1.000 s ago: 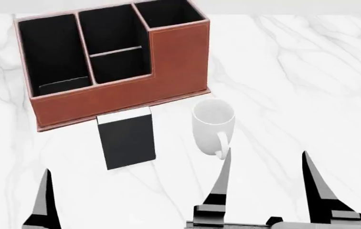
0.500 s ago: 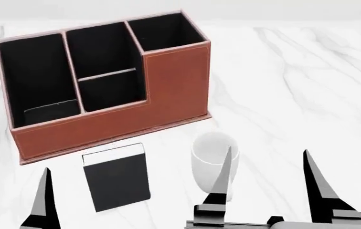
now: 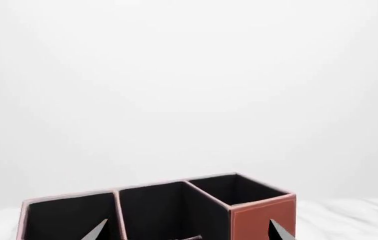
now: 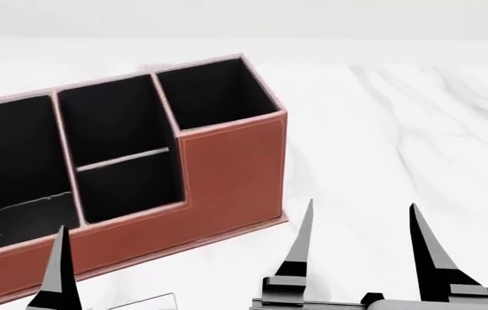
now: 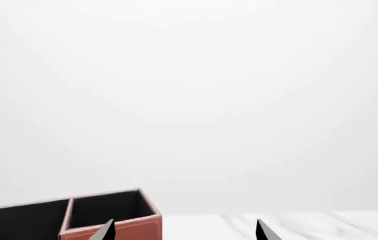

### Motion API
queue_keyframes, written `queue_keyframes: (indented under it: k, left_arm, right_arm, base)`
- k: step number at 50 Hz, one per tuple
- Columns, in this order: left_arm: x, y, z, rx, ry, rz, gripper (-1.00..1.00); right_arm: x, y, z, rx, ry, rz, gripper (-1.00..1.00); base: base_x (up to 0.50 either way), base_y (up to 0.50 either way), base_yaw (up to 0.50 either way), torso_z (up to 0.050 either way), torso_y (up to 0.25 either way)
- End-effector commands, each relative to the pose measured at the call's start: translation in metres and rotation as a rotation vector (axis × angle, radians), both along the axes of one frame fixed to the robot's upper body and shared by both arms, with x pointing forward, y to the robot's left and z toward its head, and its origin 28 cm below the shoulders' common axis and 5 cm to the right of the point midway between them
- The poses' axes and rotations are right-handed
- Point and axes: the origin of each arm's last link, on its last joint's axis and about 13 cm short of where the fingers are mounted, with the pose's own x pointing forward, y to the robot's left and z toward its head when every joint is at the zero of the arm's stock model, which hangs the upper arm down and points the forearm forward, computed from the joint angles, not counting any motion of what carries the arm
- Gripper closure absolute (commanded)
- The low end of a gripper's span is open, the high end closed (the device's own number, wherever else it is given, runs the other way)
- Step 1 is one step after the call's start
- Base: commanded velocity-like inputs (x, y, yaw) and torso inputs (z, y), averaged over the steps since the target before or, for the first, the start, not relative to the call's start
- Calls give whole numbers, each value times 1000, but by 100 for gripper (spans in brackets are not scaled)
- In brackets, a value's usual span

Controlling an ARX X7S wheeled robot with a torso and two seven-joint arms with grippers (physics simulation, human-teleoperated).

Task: Pick up the book and place it in the front compartment of the caddy.

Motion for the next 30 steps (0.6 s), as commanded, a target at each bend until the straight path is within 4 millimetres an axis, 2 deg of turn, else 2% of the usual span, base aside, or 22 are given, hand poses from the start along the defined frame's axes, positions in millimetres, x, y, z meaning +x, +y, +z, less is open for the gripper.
queue_keyframes:
  k: [1,30]
  left_arm:
    - [0,0,-1,2,1,-1,-100]
    - [0,-1,0,-12,6,-10,-100]
  right_arm:
    - [0,0,0,5,2,1,-100]
    - [1,2,-1,7,4,12,-100]
  base:
    - [500,0,0,0,0]
    - [500,0,0,0,1]
